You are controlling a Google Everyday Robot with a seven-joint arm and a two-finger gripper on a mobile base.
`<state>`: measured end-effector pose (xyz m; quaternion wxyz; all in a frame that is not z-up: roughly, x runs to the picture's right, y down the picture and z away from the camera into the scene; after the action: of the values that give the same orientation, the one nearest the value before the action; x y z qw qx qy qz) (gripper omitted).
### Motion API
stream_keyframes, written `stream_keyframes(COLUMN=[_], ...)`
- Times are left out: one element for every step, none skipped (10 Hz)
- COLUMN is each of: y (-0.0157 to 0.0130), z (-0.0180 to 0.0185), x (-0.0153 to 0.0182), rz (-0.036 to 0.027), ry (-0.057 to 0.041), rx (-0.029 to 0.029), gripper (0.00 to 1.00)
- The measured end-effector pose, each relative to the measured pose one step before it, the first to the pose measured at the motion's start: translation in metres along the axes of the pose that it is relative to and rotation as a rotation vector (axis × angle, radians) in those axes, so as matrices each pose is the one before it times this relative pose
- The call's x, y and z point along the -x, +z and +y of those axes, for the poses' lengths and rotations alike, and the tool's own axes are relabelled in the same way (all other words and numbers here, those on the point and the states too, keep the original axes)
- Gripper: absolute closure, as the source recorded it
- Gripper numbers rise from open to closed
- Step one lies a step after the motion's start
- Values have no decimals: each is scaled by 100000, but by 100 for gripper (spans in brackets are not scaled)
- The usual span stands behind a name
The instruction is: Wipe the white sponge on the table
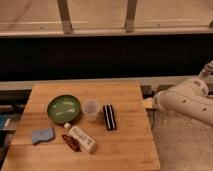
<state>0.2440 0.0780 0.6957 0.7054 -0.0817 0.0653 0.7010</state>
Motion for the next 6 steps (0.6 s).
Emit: stream_keyframes(y=[5, -40, -102, 47, 293, 695], z=[4, -37, -118, -33, 201, 709], x=[-1, 61, 299, 952, 1168, 1858], rz=[7, -127, -355, -393, -196, 124], ry=[-5, -329, -1359, -2613, -2451, -3978], rx=[7, 43, -277, 369, 810, 1223], gripper=[20, 20, 20, 20, 20, 20])
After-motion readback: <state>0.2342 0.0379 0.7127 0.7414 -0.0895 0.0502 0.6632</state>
